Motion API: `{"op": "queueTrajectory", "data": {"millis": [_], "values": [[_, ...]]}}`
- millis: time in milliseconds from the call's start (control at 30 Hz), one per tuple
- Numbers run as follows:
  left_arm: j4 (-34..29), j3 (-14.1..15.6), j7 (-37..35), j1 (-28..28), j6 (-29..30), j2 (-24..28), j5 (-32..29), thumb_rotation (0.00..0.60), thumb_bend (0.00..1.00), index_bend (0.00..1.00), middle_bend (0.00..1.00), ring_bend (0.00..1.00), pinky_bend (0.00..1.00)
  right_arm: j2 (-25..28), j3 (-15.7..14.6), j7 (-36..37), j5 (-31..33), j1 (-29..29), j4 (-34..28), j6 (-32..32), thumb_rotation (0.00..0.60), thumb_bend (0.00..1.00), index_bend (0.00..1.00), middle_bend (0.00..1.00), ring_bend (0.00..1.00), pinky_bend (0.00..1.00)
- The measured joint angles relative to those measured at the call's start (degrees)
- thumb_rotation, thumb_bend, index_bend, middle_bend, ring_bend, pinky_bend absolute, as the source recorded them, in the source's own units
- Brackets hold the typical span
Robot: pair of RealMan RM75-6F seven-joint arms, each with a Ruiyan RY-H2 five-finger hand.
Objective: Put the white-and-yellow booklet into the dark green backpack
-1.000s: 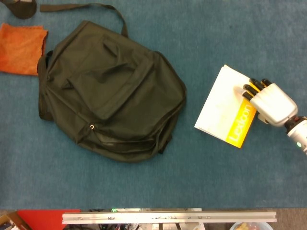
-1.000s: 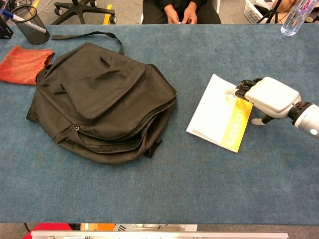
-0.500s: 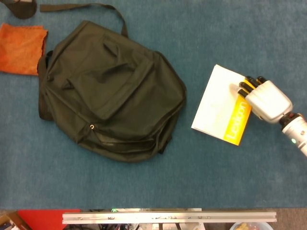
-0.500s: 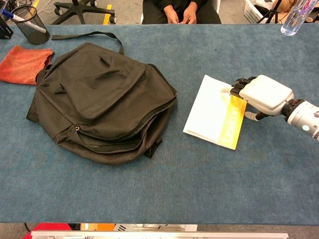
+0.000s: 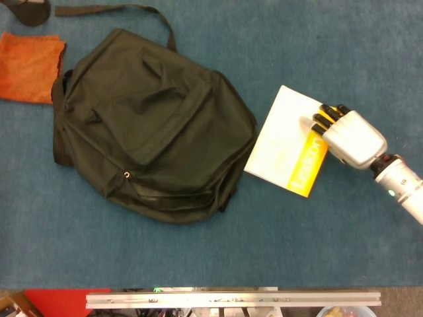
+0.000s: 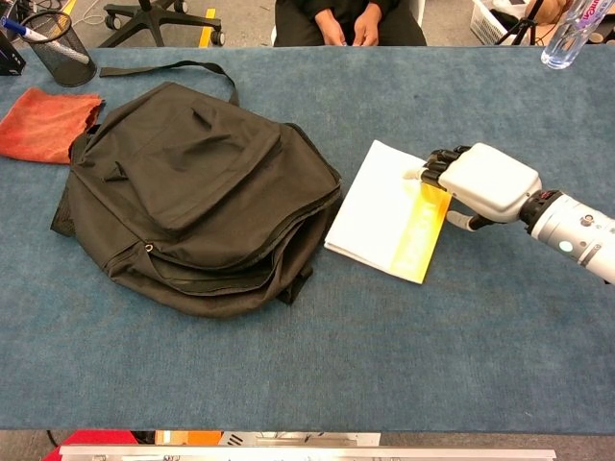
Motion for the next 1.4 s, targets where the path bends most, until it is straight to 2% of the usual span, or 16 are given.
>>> {"op": "queueTrajectory", "data": {"millis": [100,467,633,700,933,1033,1133,1300,1400], "values": [[0.2,0.0,-0.3,0.1,0.1,0.0,0.0,0.600,0.26,0.28,0.19,0.11,0.07,-0.4,0.0,1.4,-0.5,0.3,0.7,1.2,0.600,0.37,0.23,0.35,0.23,0.38],[0.1,0.1,-0.8,-0.3,-0.6,0.4,0.3,0.600,0.26,0.28,0.19,0.11,0.07,-3.8,0.6,3.8,-1.3,1.8,4.5,4.3,0.600,0.36,0.33,0.39,0.27,0.43],[-0.2,0.2,-0.9,-0.2,-0.5,0.9,0.3,0.600,0.26,0.28,0.19,0.12,0.07,-5.8,1.4,2.9,-1.3,2.3,5.7,6.2,0.600,0.17,0.45,0.41,0.28,0.43],[-0.2,0.2,-1.0,-0.1,-0.5,1.0,0.3,0.600,0.26,0.28,0.19,0.12,0.07,-6.6,1.8,2.2,-1.3,2.4,6.2,7.0,0.600,0.13,0.50,0.42,0.28,0.43],[-0.5,0.4,-2.1,-0.1,-0.4,1.5,0.6,0.600,0.26,0.28,0.19,0.12,0.07,-8.4,2.6,-0.4,-0.9,2.8,7.5,8.3,0.600,0.12,0.60,0.44,0.31,0.45],[-0.7,0.5,-2.7,-0.1,-0.3,1.8,1.1,0.600,0.26,0.28,0.19,0.12,0.07,-9.1,2.8,-1.2,-0.8,3.0,7.9,8.5,0.600,0.18,0.64,0.46,0.33,0.47],[-0.9,0.6,-3.4,-0.1,-0.1,2.2,1.4,0.600,0.26,0.28,0.19,0.12,0.07,-10.1,3.4,-2.2,-0.2,3.4,8.3,8.6,0.600,0.27,0.65,0.47,0.35,0.49],[-0.9,0.7,-4.0,0.1,0.1,2.4,1.6,0.600,0.26,0.28,0.19,0.12,0.07,-10.4,3.7,-3.3,0.6,4.1,8.0,7.4,0.600,0.36,0.66,0.49,0.37,0.52],[-1.1,0.7,-4.3,0.1,0.2,2.6,1.6,0.600,0.26,0.28,0.19,0.12,0.07,-10.3,3.9,-3.7,0.9,4.3,7.7,7.2,0.600,0.44,0.71,0.53,0.42,0.57]]}}
